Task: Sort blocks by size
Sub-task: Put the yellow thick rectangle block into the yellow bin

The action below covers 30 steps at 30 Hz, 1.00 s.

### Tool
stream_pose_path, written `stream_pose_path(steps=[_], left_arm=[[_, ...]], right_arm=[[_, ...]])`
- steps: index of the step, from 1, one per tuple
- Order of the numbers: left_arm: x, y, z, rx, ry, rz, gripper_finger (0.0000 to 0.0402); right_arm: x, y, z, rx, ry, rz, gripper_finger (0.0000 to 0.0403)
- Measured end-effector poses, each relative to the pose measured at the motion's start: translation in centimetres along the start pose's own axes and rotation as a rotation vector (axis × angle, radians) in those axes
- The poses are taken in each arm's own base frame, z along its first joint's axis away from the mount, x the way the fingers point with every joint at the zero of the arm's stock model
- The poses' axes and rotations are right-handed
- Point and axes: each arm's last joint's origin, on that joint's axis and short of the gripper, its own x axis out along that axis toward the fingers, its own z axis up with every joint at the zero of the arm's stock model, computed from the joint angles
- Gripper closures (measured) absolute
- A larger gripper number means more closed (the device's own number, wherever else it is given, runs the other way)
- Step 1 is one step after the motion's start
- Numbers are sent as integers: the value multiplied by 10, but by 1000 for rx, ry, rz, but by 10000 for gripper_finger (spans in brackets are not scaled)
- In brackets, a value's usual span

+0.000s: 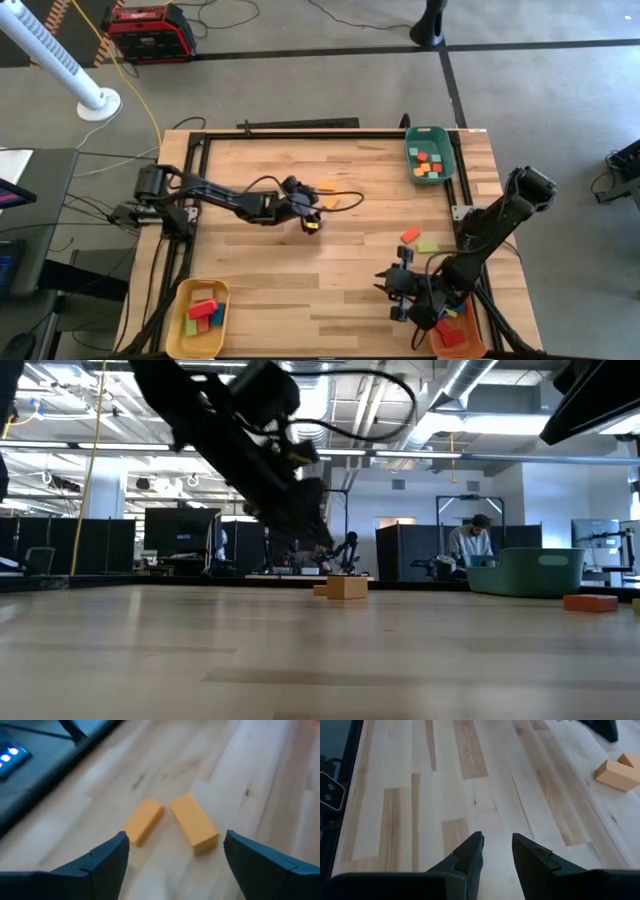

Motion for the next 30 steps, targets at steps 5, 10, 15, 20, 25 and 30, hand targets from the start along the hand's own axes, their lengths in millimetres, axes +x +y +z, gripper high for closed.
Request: stream_pose_path(steps=[5, 10, 15, 20, 25, 30], left_arm=[[17, -4, -1, -49, 30, -42, 55], [30, -8, -4, -65, 56, -40, 43], [47, -17, -3, -63, 64, -36, 42], [65, -22, -7, -41, 99, 57, 42], [82, -19, -11, -42, 147, 122, 42], [86, -16, -12, -64, 149, 96, 61]], right_arm=[[0, 0, 0, -2, 0, 0, 267], [0, 0, 0, -8, 1, -3, 267], [0, 0, 0, -14, -4, -7, 267], [-1, 1, 0, -13, -11, -1, 267], [-4, 4, -2, -21, -23, 3, 267], [-6, 5, -4, -28, -42, -8, 267]])
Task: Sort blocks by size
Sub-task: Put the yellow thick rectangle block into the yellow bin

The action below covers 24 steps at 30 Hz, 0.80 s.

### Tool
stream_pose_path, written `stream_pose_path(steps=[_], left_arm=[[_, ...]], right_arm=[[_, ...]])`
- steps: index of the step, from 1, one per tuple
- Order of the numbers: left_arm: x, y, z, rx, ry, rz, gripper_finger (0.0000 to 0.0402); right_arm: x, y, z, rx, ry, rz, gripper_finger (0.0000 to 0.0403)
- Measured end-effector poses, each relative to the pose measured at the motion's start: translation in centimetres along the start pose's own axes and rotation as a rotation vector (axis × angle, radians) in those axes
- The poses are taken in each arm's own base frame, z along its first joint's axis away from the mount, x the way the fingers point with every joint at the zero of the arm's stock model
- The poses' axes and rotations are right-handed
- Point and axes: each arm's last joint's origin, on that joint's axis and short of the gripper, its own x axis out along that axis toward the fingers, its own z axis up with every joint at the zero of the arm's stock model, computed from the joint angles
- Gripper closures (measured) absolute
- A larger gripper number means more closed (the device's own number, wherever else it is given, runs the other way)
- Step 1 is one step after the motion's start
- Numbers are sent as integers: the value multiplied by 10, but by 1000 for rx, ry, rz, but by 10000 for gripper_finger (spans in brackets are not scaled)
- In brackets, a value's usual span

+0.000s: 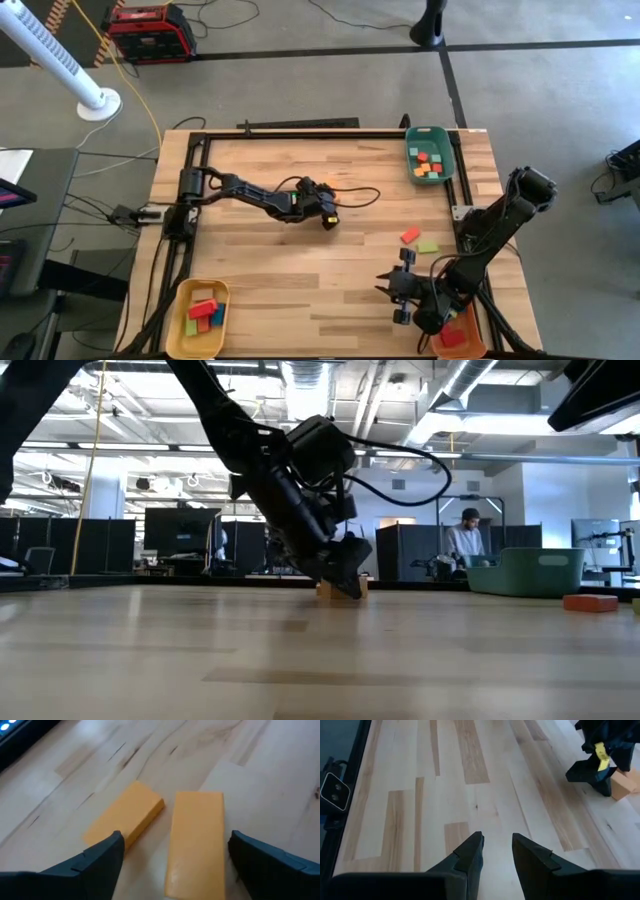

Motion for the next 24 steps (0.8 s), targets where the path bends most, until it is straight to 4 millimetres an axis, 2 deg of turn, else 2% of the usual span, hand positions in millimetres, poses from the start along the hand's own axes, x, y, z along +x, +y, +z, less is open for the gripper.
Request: stream_pose_path(steps=[3, 13, 18, 21, 24], left_arm=[[0, -1, 0, 15, -1, -31, 100], [0, -4, -1, 106, 18, -129, 275], [-11, -5, 0, 181, 56, -165, 278], [-32, -4, 2, 251, 123, -191, 278], [-63, -2, 4, 332, 198, -201, 278]], right_arm=[[0, 0, 0, -1, -2, -3, 267], [0, 0, 0, 6, -4, -5, 267], [0, 0, 0, 17, -6, -3, 267], [0, 0, 0, 17, -5, -3, 267], [0, 0, 0, 13, -5, -5, 267]])
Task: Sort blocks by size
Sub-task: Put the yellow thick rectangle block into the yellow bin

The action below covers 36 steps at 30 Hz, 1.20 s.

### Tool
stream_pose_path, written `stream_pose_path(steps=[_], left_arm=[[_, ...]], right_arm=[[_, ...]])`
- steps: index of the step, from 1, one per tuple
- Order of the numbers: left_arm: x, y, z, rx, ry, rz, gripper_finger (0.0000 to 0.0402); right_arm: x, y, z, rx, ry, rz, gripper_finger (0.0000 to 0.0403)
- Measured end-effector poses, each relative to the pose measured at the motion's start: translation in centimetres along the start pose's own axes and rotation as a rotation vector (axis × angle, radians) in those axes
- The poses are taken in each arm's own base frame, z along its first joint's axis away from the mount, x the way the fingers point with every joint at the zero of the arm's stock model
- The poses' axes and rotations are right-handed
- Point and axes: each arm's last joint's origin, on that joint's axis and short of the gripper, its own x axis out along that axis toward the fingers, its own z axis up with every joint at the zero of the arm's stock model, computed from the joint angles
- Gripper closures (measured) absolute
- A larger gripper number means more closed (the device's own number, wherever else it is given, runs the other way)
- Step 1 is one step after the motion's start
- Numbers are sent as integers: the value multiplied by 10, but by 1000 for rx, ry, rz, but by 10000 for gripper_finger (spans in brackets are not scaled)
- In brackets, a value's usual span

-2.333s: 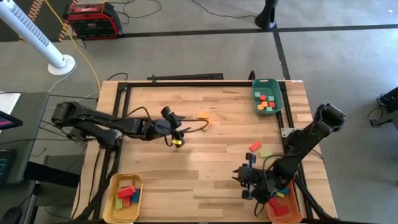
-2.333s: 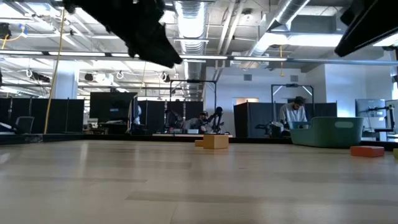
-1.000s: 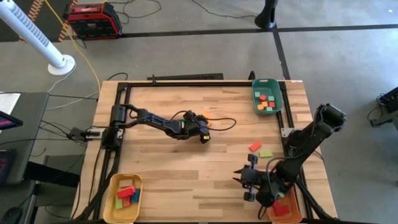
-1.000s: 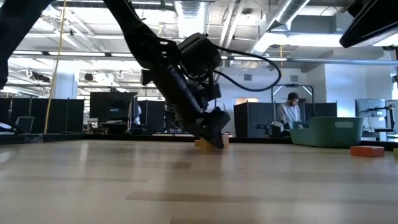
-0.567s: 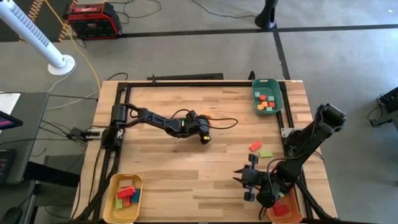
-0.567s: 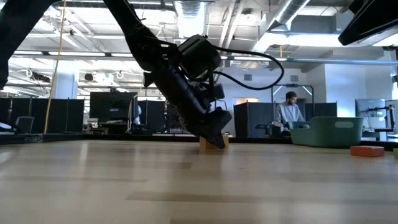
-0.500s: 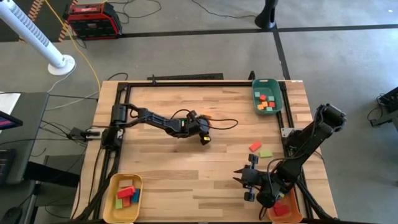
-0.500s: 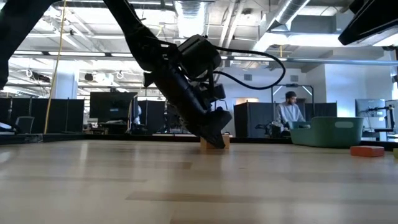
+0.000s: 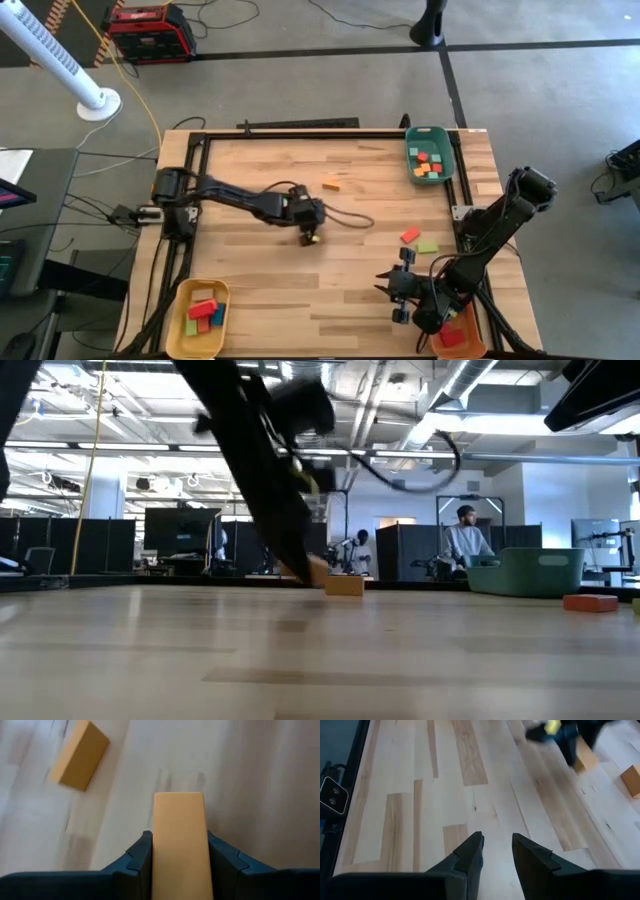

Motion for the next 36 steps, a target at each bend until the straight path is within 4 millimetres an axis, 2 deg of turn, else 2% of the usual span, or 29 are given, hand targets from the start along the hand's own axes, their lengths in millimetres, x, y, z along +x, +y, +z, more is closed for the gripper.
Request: stream_pose_path(steps=[7, 10, 14, 18, 21, 26, 34, 36], left_arm=[[-99, -14, -13, 115, 62, -16, 278], [-147, -18, -22, 92, 23, -46, 278], [-204, -25, -40, 48, -56, -112, 278], [-248, -31, -63, 12, -100, -215, 278], [-268, -37, -81, -4, -93, -265, 278], [-288, -51, -111, 19, -15, -301, 278], [-299, -70, -160, -28, 72, -360, 278], [-301, -74, -171, -52, 84, -373, 278]], right_arm=[[6, -6, 5, -20, -18, -47, 267], [10, -10, 9, -46, -30, -81, 267], [21, -21, 17, -76, -37, -144, 267], [35, -37, 29, -77, -33, -204, 267], [46, -50, 36, -57, -25, -251, 267], [60, -72, 47, 6, -6, -300, 267], [86, -99, 63, 44, 23, -246, 262], [99, -106, 65, 45, 25, -249, 256]])
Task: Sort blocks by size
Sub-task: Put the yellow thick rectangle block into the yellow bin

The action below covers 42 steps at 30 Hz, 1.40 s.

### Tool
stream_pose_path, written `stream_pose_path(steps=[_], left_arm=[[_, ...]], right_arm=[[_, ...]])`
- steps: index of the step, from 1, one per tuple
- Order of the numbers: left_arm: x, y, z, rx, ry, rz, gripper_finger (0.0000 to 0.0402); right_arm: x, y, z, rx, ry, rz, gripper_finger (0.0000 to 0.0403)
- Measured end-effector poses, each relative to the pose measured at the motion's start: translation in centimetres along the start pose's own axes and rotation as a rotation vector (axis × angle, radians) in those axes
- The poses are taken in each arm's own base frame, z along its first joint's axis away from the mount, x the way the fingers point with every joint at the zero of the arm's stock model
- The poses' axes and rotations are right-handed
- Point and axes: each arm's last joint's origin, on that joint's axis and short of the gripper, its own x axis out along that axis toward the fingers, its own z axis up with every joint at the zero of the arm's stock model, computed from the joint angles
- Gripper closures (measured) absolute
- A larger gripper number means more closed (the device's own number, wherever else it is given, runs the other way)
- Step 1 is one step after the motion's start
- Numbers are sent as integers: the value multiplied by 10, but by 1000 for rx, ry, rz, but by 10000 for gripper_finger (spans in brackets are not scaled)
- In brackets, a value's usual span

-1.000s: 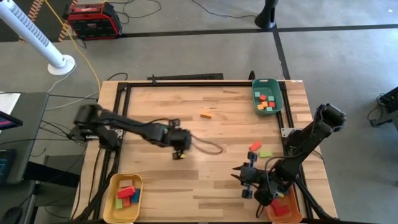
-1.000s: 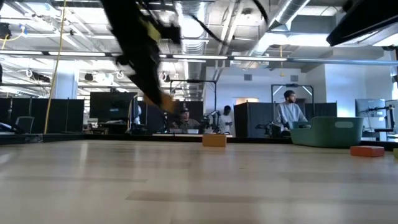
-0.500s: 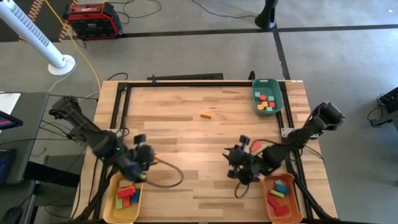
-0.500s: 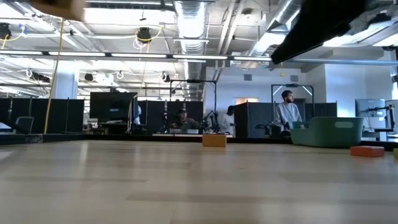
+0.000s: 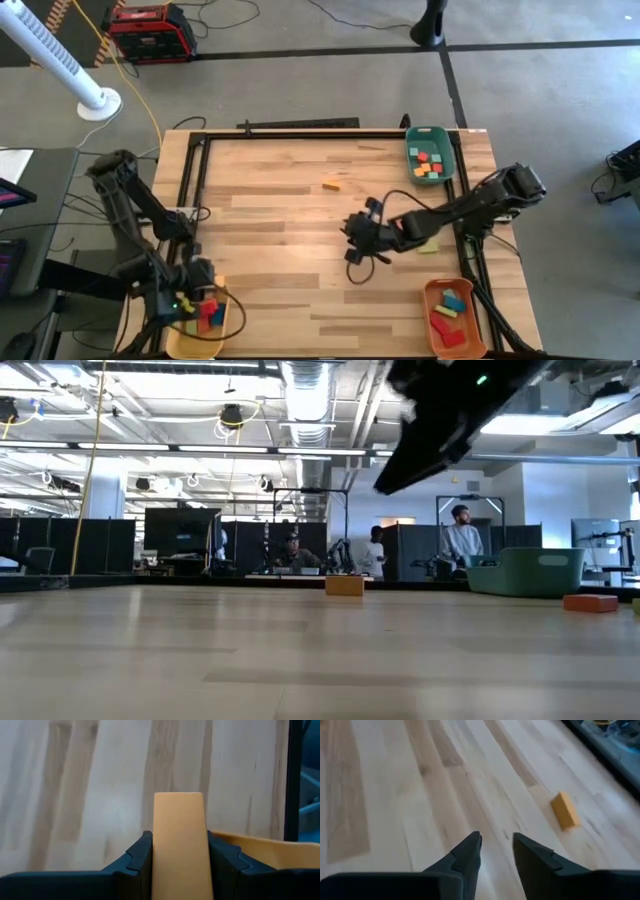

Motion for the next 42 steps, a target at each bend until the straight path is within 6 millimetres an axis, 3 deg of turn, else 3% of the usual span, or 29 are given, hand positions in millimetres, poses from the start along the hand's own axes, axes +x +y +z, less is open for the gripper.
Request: stream_pose_path(steps=[6, 12, 16, 24, 34, 42], left_arm=[[1, -13, -28, -49, 16, -59, 278], [3, -29, -41, -46, 20, -112, 278], [7, -37, -47, -48, 24, -119, 278], [36, -45, -64, -45, 138, 68, 275], [40, -58, -64, -127, 145, -21, 269], [39, -58, -65, -194, 152, -18, 194]], right_arm=[[40, -16, 5, -1, 24, 28, 216], [74, -43, 8, 41, 50, 9, 174], [82, -63, 13, 67, 44, -36, 167], [89, -93, 28, 63, -42, -87, 168], [102, -132, 29, 130, -16, -53, 169], [113, -142, 20, 40, 46, 85, 169]])
